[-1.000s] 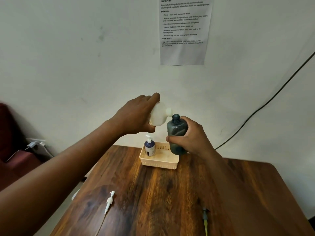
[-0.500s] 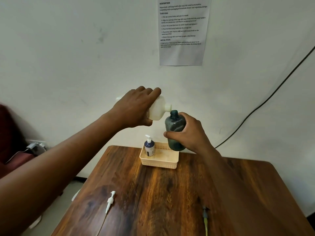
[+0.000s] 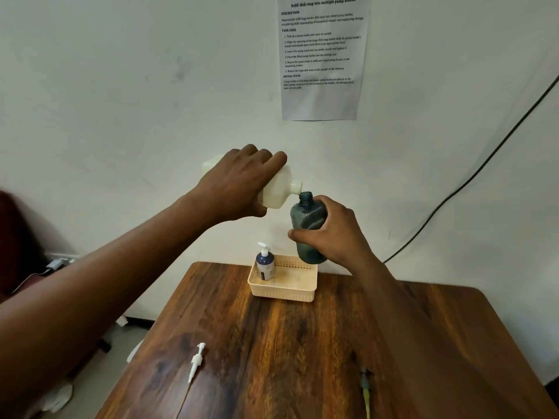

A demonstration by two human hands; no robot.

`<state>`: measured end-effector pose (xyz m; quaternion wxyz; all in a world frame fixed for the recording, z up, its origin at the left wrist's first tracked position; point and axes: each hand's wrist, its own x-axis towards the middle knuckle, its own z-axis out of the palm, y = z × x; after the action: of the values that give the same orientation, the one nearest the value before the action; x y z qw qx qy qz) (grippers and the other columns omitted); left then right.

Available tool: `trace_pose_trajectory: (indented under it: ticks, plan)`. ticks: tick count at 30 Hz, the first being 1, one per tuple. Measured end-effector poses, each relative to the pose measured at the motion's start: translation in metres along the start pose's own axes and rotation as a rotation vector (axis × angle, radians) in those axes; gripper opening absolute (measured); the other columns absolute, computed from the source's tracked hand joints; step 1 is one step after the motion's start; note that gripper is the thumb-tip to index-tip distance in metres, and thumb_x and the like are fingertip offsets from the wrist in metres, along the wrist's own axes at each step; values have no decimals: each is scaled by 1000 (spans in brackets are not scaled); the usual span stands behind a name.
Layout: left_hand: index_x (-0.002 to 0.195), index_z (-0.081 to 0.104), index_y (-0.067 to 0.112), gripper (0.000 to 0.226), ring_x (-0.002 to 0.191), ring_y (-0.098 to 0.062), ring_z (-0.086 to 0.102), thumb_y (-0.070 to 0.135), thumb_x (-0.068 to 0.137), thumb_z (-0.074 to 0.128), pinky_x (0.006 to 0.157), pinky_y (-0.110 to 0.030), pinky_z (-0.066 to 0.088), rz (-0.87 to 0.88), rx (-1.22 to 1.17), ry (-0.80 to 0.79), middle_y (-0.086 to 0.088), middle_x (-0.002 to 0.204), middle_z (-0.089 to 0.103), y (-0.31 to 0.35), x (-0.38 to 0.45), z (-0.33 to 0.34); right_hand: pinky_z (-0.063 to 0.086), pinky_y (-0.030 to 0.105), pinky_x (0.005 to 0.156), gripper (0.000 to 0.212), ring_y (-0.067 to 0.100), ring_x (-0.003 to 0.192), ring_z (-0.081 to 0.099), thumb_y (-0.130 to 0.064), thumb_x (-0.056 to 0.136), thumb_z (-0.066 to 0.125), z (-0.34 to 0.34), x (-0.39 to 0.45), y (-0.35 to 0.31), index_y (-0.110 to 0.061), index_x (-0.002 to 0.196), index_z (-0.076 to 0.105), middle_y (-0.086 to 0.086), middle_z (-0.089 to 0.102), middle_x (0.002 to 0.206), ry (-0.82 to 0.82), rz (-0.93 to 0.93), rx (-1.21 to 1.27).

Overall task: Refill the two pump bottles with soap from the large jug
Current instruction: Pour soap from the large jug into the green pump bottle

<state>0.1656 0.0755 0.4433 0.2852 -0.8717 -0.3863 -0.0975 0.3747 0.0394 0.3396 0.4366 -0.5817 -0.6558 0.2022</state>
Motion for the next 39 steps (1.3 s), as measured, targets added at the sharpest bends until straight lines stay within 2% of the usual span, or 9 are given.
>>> trace_pose_trajectory:
  ticks: [4, 8, 11, 19, 30, 36, 39]
  plan:
    - [134, 40, 16, 83, 101, -33, 58, 41, 69, 86, 80, -43, 51, 10, 27, 0, -11, 122, 64, -2, 2, -2, 35, 8, 64, 70, 4, 87, 55, -54, 63, 86, 0, 2, 0, -46, 116, 41, -24, 49, 108, -5, 6, -8]
    - [131, 38, 16, 84, 100, -33, 58, 40, 67, 87, 80, -43, 51, 31, 44, 6, -11, 121, 64, -2, 5, -2, 37, 9, 66, 69, 7, 95, 54, -53, 65, 86, 0, 2, 1, -44, 117, 42, -21, 51, 111, -5, 2, -10]
    - [127, 32, 19, 85, 98, -33, 58, 39, 66, 88, 77, -42, 49, 43, 59, 19, -10, 119, 65, -4, 7, -2, 38, 10, 66, 68, 8, 95, 56, -53, 64, 86, -1, 2, 1, -44, 117, 44, -20, 52, 111, -3, 4, 3]
    - [130, 31, 18, 90, 100, -34, 59, 39, 64, 90, 79, -43, 50, 62, 77, 26, -12, 121, 65, -4, 10, -3, 42, 13, 69, 67, 9, 99, 58, -52, 65, 86, -3, 3, 1, -41, 119, 47, -18, 56, 113, 1, -4, 5]
    - [134, 35, 16, 91, 102, -35, 59, 40, 66, 90, 82, -45, 52, 72, 105, 14, -12, 121, 64, -5, 16, -6, 38, 8, 66, 66, 4, 88, 55, -54, 65, 84, -5, 5, 1, -43, 116, 45, -19, 53, 110, 19, -11, -7]
    - [130, 25, 20, 92, 103, -34, 59, 40, 66, 90, 83, -44, 51, 80, 109, 19, -12, 122, 64, -5, 19, -7, 39, 10, 68, 65, 6, 90, 56, -53, 66, 84, -8, 6, 1, -42, 117, 45, -19, 54, 110, 18, -15, -9]
    - [130, 29, 20, 90, 102, -34, 59, 40, 66, 89, 83, -44, 52, 80, 119, 17, -11, 121, 64, -6, 20, -7, 38, 9, 67, 65, 5, 88, 56, -53, 66, 85, -8, 7, 1, -42, 117, 45, -20, 53, 109, 18, -14, -3]
